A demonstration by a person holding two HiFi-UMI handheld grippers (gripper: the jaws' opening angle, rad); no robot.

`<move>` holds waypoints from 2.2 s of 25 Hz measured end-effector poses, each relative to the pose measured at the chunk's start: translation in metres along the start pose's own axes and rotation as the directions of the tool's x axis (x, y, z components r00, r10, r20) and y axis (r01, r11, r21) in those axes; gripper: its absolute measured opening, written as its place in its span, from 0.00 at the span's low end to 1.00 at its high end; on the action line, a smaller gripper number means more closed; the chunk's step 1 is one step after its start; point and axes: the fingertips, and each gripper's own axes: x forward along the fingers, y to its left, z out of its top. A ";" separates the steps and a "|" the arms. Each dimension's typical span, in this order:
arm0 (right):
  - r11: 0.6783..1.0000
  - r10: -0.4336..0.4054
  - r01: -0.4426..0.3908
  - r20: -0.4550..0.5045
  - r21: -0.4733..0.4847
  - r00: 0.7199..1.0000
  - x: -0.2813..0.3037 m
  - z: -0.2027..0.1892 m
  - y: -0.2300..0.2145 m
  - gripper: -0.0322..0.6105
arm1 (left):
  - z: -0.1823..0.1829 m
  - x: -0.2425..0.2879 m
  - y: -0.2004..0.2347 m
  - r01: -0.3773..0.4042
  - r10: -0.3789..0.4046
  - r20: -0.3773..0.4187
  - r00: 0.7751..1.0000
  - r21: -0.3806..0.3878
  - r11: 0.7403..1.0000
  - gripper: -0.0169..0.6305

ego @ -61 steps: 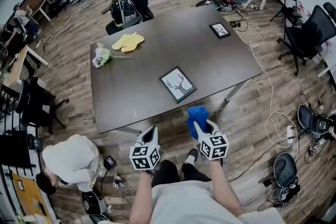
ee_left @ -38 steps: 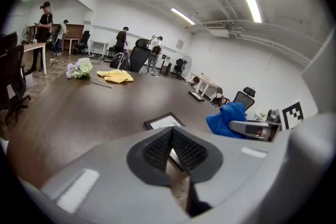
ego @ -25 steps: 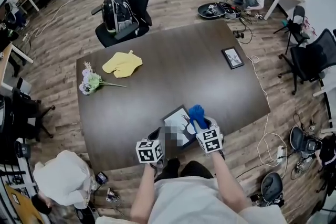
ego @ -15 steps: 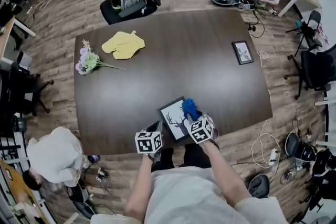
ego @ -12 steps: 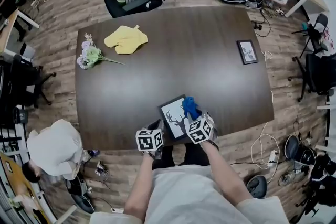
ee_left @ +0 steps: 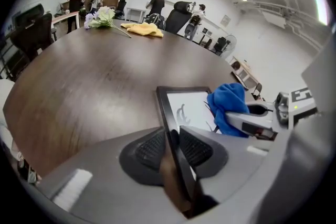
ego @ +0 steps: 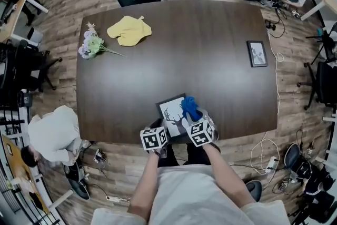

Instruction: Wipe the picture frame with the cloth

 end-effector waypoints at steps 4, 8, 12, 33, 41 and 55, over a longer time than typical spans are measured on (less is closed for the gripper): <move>0.999 0.025 -0.024 0.013 -0.043 1.000 0.002 0.002 0.001 0.19 | 0.001 -0.001 0.004 -0.059 0.060 0.013 0.998 -0.045 0.997 0.25; 0.996 0.043 -0.040 0.031 -0.084 0.999 0.001 0.000 0.002 0.19 | -0.013 0.001 -0.005 -0.081 0.081 0.004 0.997 -0.088 0.993 0.25; 0.992 0.070 -0.066 0.033 -0.109 0.997 0.002 0.002 0.003 0.19 | -0.014 0.004 -0.004 -0.095 0.103 0.040 0.994 -0.172 0.981 0.25; 0.986 0.101 -0.094 0.048 -0.140 0.994 0.003 0.003 0.009 0.18 | -0.022 0.004 0.005 -0.124 0.134 0.021 0.991 -0.277 0.953 0.24; 0.988 0.098 -0.089 0.063 -0.127 0.993 0.002 0.004 0.007 0.18 | -0.015 -0.003 0.001 -0.131 0.141 0.021 0.990 -0.267 0.955 0.23; 0.993 0.099 -0.092 0.086 -0.079 0.991 0.001 0.001 0.005 0.19 | -0.018 -0.010 -0.001 0.207 -0.038 0.276 0.960 -0.614 0.762 0.24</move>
